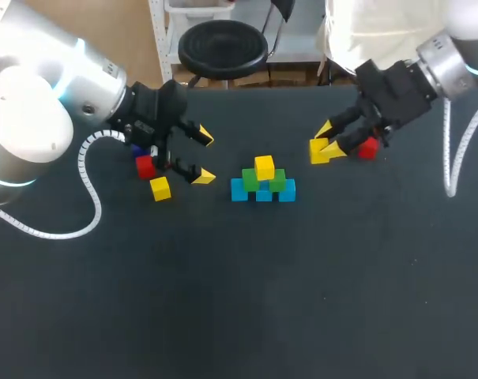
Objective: Place the blue cubes, place green cubes on the blue cubes, place the yellow cubes on the green cubes, then place the red cubes on the yellow cubes, and place purple cube on the red cubes.
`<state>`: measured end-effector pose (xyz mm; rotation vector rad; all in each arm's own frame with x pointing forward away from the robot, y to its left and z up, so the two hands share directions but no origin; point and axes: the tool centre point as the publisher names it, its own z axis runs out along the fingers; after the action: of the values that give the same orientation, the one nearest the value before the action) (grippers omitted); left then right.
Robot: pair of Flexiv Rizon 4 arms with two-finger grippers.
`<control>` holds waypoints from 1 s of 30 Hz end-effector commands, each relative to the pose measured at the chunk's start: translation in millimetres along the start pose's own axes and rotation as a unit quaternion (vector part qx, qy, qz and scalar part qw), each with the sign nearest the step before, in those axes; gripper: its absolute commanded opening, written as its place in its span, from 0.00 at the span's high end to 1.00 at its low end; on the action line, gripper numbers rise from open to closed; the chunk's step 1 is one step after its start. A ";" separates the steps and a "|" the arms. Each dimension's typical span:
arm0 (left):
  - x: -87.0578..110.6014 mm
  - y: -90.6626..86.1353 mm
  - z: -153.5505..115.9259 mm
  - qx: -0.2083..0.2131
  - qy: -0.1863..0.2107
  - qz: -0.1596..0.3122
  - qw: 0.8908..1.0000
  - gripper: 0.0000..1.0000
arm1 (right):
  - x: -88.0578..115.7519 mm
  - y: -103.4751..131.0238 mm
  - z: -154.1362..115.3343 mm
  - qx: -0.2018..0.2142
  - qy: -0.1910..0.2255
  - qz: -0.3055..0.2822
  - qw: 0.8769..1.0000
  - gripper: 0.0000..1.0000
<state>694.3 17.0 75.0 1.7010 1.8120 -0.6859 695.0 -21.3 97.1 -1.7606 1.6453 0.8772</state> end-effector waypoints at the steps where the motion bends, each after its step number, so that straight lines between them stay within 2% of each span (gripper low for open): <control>1: 1.7 -0.8 -0.2 -0.001 -0.003 0.002 1.000 0.00 | -7.7 -2.1 8.9 0.002 -0.002 0.001 1.000 1.00; 4: 1.7 -0.8 -0.2 -0.001 -0.003 0.002 1.000 0.00 | -16.0 -0.3 10.2 0.000 0.005 0.001 1.000 1.00; 30: 1.7 -0.8 -0.2 -0.001 -0.003 0.002 1.000 0.00 | -16.0 -0.3 10.2 0.000 0.005 0.001 1.000 1.00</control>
<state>694.3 16.9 75.1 1.7010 1.8120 -0.6859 695.0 -3.3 102.6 -1.7671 1.6511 0.8742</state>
